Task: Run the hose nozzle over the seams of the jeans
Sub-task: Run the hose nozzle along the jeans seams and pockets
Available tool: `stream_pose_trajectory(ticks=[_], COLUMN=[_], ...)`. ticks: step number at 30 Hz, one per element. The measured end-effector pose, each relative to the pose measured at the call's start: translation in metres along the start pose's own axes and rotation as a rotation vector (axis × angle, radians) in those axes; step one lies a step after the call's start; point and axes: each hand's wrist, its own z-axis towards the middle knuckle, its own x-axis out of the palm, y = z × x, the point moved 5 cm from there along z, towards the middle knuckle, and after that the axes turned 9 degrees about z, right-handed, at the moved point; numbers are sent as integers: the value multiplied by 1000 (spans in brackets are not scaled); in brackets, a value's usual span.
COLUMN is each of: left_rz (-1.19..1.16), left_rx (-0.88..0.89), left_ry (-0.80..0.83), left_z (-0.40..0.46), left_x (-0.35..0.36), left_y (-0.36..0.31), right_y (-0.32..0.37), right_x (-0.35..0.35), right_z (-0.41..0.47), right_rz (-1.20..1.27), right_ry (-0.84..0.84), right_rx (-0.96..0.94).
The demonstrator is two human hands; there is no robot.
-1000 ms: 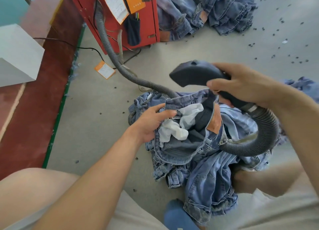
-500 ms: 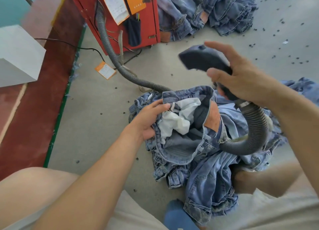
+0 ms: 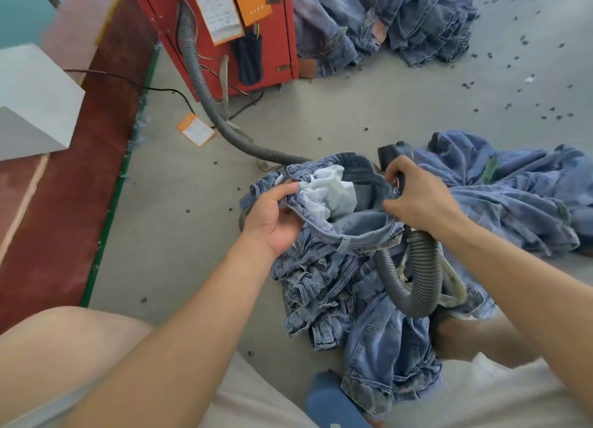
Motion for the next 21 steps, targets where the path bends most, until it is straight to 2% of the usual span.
stream_pose_trajectory(ticks=[5,9,11,16,21], left_rz=[-40,92,96,44,158], left_rx=[2,-206,-240,-134,-21], left_ry=[-128,-164,-144,-115,-122], left_z=[0,-9,-12,-12,-13], left_x=[-6,-4,-2,-1,-1], left_y=[9,26,27,13,9], right_y=[-4,-1,2,2,-2], right_x=[-8,-14,-15,-26,-30], right_z=[3,6,5,9,13], right_rz=[249,363,374,463,530], right_ry=[-112,-173,-181,-211,-197], right_rx=[36,14,6,9,24])
